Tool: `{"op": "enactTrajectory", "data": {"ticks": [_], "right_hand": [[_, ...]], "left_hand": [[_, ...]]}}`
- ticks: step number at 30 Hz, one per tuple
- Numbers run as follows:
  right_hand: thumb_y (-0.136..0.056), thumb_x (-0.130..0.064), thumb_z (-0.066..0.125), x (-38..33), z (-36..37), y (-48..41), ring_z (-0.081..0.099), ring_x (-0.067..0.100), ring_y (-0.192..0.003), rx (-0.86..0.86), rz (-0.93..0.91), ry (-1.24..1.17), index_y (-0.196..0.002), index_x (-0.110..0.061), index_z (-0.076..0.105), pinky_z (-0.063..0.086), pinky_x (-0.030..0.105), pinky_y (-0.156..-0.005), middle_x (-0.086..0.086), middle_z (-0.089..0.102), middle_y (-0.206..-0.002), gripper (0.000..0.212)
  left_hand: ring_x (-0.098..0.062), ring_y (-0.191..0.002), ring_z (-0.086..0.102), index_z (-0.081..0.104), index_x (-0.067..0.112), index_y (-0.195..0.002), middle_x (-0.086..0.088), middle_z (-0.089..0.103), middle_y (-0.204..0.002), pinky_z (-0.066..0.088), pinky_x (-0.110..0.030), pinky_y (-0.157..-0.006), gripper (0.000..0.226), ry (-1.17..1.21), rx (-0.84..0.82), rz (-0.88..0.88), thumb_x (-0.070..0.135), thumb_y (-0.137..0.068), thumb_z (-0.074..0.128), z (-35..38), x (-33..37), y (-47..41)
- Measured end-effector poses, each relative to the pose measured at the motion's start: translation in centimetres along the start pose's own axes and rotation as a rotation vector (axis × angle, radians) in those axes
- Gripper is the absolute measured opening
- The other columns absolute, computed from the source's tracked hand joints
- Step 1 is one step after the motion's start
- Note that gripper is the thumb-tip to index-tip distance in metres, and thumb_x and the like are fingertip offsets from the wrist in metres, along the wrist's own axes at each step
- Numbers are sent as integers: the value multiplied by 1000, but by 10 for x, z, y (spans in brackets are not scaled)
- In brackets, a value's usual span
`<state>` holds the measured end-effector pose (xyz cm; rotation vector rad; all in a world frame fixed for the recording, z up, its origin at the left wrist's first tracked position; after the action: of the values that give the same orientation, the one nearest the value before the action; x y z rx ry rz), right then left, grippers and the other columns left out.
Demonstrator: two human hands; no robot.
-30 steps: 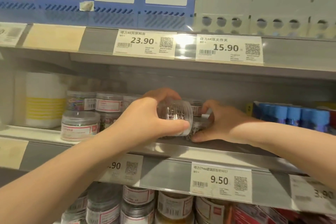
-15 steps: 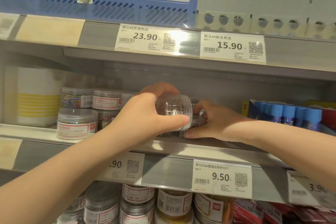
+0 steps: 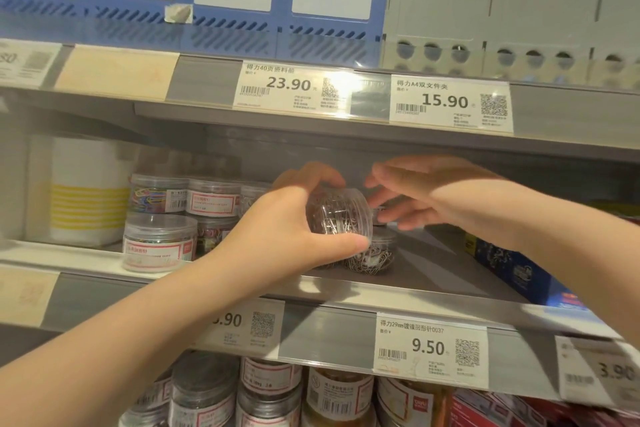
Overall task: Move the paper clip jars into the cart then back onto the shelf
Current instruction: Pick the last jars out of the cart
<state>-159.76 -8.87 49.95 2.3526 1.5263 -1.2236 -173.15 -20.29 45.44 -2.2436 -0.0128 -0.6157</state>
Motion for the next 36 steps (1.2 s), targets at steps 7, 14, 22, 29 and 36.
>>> {"op": "enactTrajectory", "data": {"ticks": [7,14,22,29,36], "right_hand": [[-54,-55,63,-6,24,12,69,14,-84,-188,1,-206,-112,-22,60,56,28,-73,1,72,-96,67],[-76,-23,71,-9,39,10,67,7,-77,-148,5,-331,-94,-20,70,56,30,-83,-3,72,-83,18],[-78,-40,68,-5,-2,-10,42,9,-97,228,92,285,-131,-45,41,35,23,-74,-14,46,-113,60],[-75,-42,72,28,4,-23,52,9,-87,172,119,292,-125,-32,43,38,23,-66,-6,53,-99,58],[-74,-43,72,37,9,-26,49,1,-86,209,63,284,-118,-32,46,35,16,-65,-10,53,-98,53]], "left_hand": [[13,-96,50,38,43,-100,18,51,-111,40,-2,-74,56,145,46,27,38,-59,77,0,1,2],[9,-101,51,37,47,-104,17,51,-112,42,-5,-78,64,208,55,80,36,-58,80,-4,1,5],[10,-125,27,42,53,-118,26,39,-130,20,4,-89,47,-120,71,102,44,-77,63,-11,-10,-1],[-1,-141,6,31,45,-137,14,20,-152,8,-5,-98,58,-321,33,117,17,-91,53,-5,-14,-3],[-3,-141,7,32,41,-139,11,23,-151,2,-1,-95,60,-371,80,168,10,-91,48,-4,-13,0]]}}
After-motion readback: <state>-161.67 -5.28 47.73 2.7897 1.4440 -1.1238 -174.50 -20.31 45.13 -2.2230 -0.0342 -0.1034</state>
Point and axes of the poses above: each hand's wrist, its own y-axis away from the middle knuckle, its own z-axis out of the palm, x = y × z, the point moved 2 cm from there along -y, towards the middle knuckle
